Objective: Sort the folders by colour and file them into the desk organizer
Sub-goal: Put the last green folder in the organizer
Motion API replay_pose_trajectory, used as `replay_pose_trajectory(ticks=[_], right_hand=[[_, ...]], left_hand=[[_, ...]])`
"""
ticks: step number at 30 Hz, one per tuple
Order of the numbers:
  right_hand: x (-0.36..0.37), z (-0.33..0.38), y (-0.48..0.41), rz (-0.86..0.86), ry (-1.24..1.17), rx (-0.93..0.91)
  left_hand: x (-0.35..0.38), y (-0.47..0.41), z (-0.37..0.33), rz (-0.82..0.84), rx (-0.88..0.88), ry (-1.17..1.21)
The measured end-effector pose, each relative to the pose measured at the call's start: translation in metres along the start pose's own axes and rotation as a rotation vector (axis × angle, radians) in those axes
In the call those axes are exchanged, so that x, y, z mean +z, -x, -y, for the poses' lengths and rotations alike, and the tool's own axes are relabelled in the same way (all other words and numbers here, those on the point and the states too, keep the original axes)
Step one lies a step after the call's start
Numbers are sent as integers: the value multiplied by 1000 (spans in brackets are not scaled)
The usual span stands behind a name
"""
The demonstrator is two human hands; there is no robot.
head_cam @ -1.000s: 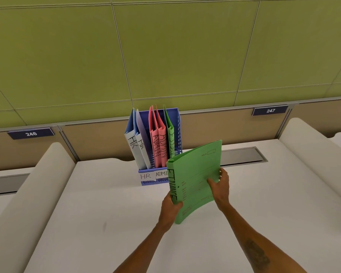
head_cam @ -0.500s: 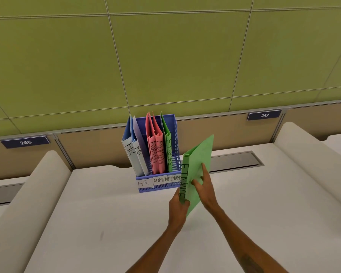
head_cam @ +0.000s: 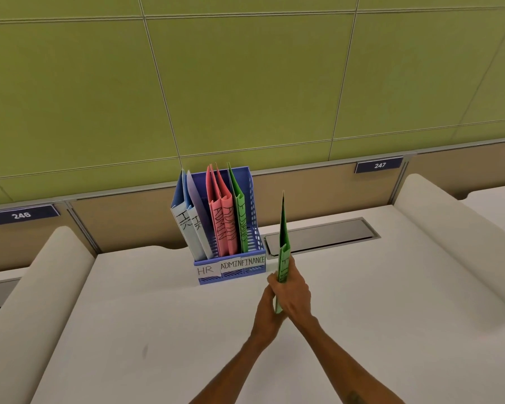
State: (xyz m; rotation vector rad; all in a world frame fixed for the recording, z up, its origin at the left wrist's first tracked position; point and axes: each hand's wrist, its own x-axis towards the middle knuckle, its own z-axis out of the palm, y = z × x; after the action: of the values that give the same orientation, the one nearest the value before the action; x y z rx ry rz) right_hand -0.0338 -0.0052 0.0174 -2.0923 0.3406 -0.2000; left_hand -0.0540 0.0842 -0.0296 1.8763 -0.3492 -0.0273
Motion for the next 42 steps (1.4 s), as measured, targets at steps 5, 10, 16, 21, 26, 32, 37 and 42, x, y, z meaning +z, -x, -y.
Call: replay_pose_trajectory(ticks=[5,10,16,21,26,32,37,42], right_hand=[[4,-16,3,7,-102,59],[0,-18,1,-72,-60,59],[-9,1,-13,-172,-49,-29],[-22,26,-32,-248,-82,-172],[-32,56,-51,-312,-132,-273],[-30,89,-68,-297,-208,-322],[-24,117,-84,-259,-265,-355],[-4,132,-104,-209,-269,-365]], left_hand=[[-3,3,-6,127,-188,174],[-7,-4,-7,181,-198,75],[-12,-22,-29,84,-151,101],[-28,-51,-46,16,-43,82],[-49,-77,-61,-34,54,25],[-77,-108,-70,-56,34,-28],[-96,-122,-68,-72,-3,-60],[-112,-123,-55,-75,-29,-93]])
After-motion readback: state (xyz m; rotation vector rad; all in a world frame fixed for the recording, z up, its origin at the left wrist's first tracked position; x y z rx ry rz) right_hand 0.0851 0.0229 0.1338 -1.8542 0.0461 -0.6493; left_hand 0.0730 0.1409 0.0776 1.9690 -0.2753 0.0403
